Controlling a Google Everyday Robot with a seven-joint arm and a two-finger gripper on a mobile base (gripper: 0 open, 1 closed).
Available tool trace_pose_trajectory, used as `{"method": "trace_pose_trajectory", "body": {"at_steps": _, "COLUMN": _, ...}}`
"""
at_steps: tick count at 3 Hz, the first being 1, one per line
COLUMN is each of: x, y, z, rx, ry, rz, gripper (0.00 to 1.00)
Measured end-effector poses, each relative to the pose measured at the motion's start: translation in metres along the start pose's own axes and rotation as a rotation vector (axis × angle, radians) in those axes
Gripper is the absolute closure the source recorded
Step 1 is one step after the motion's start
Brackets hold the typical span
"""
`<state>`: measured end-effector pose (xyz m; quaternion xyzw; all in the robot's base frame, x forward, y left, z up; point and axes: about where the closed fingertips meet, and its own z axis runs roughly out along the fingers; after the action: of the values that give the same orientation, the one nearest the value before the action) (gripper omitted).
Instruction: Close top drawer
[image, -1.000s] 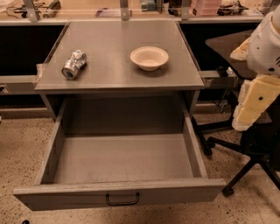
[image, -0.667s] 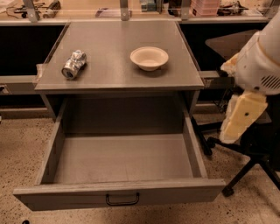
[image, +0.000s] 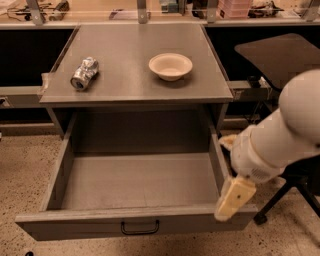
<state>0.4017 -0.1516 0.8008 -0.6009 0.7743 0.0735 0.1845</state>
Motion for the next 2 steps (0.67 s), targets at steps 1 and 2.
{"method": "trace_pose_trajectory", "body": {"at_steps": 1, "x": 0.017, "y": 0.034, "z": 0.053, "rx": -0.113, "ry": -0.071, "rz": -0.012, "gripper": 0.00}}
{"method": "trace_pose_trajectory", "body": {"at_steps": 2, "x": 0.025, "y": 0.063, "z": 0.082, "rx": -0.177, "ry": -0.112, "rz": -0.054, "gripper": 0.00}}
